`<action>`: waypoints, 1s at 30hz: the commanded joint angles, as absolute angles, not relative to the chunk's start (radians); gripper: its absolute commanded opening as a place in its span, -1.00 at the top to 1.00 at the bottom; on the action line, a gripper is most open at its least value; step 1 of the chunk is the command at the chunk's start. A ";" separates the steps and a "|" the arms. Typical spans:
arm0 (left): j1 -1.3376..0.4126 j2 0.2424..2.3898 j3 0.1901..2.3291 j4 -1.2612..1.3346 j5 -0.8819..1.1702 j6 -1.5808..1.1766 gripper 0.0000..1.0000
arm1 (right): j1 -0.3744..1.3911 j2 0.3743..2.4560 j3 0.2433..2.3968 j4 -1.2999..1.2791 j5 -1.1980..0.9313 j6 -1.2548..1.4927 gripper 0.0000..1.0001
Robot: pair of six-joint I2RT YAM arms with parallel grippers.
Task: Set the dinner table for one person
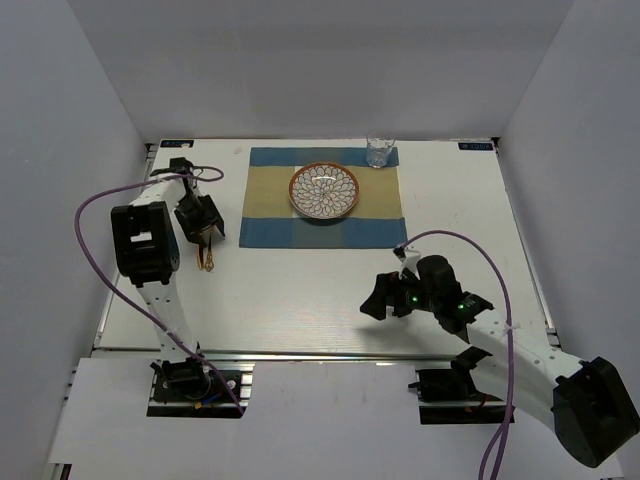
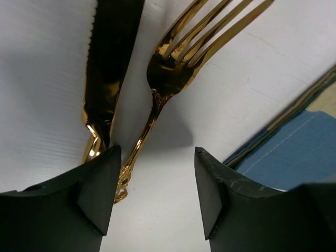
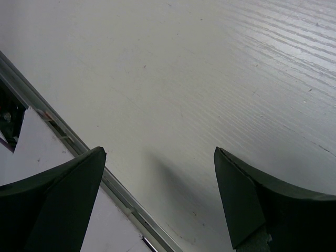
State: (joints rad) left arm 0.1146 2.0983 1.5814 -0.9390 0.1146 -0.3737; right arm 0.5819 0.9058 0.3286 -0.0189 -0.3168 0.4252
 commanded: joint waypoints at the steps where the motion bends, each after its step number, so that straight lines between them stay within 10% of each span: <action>1: 0.103 2.080 1.608 -0.933 0.147 -0.353 -0.34 | 0.589 0.908 0.341 0.034 -0.319 0.410 -0.78; 19: 0.063 2.175 1.604 -0.959 0.069 -0.339 0.45 | 0.597 0.904 0.316 0.058 -0.313 0.425 -0.79; 23: 0.054 2.203 1.626 -0.982 0.061 -0.334 0.96 | 0.597 0.887 0.302 0.054 -0.311 0.428 -0.79; 30: 0.035 2.091 1.675 -0.933 0.224 -0.301 1.00 | 0.597 0.841 0.310 0.014 -0.296 0.434 -0.78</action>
